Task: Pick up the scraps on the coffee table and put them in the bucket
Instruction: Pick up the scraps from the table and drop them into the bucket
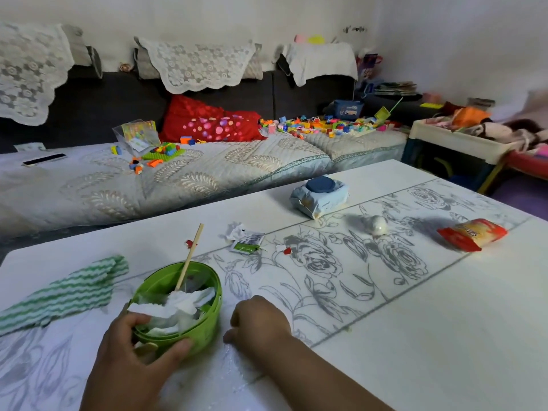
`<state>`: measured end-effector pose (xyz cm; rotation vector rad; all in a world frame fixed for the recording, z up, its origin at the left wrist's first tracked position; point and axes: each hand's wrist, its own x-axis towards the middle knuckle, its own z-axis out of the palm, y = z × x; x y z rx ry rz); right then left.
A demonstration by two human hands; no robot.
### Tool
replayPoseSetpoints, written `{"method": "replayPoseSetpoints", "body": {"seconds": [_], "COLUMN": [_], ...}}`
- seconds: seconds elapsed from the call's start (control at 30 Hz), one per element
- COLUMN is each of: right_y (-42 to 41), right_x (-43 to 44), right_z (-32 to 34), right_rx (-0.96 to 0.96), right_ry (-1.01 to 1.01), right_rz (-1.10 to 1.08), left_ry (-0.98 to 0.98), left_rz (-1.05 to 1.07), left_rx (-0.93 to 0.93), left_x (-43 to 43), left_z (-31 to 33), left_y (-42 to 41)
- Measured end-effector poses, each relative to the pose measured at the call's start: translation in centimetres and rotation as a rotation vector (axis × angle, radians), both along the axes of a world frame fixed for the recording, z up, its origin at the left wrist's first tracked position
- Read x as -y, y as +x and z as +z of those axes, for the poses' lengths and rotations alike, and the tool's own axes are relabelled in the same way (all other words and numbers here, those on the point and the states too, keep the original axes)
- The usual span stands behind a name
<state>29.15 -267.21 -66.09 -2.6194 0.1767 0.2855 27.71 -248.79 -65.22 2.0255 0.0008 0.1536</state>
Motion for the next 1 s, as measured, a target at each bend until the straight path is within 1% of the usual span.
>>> {"method": "replayPoseSetpoints", "body": {"seconds": [0.17,0.27,0.4,0.43,0.53,0.6,0.7,0.8,0.83,0.9,1.0], "right_y": [0.5,0.1,1.6,2.6,5.6,7.4,9.5,11.3,11.8,12.4,13.0], "right_x": [0.1,0.6,3.0,4.0,7.9,10.3,12.0,12.3,12.3,12.3,12.5], "right_z": [-0.3,-0.6,0.3,0.7,1.8,2.1,1.7,1.2,1.2,1.1,0.6], "right_rx": [-0.03,0.0,0.071,0.109,0.245,0.26,0.134,-0.002,-0.019,-0.028,-0.021], "right_ry": [0.031,0.08,0.188,0.22,0.309,0.337,0.261,0.028,-0.035,-0.063,-0.079], "right_rz": [-0.007,-0.035,-0.151,-0.202,-0.469,-0.596,-0.573,-0.439,-0.401,-0.384,-0.417], "left_ry": [0.007,0.043,0.069,0.07,0.086,0.094,0.101,0.08,0.071,0.061,0.07], "left_rz": [-0.007,-0.005,-0.022,-0.034,-0.077,-0.097,-0.121,-0.144,-0.142,-0.131,-0.132], "left_rx": [0.007,0.006,0.018,0.019,0.014,0.012,-0.005,-0.026,-0.024,-0.016,-0.02], "left_x": [0.3,0.3,0.5,0.4,0.2,0.1,0.1,-0.1,-0.2,-0.3,-0.3], "left_z": [-0.1,-0.1,-0.1,-0.1,-0.4,-0.6,-0.7,-0.7,-0.8,-1.0,-1.0], "left_y": [0.6,0.9,1.4,1.8,2.9,3.6,4.3,5.1,5.3,5.6,5.5]}}
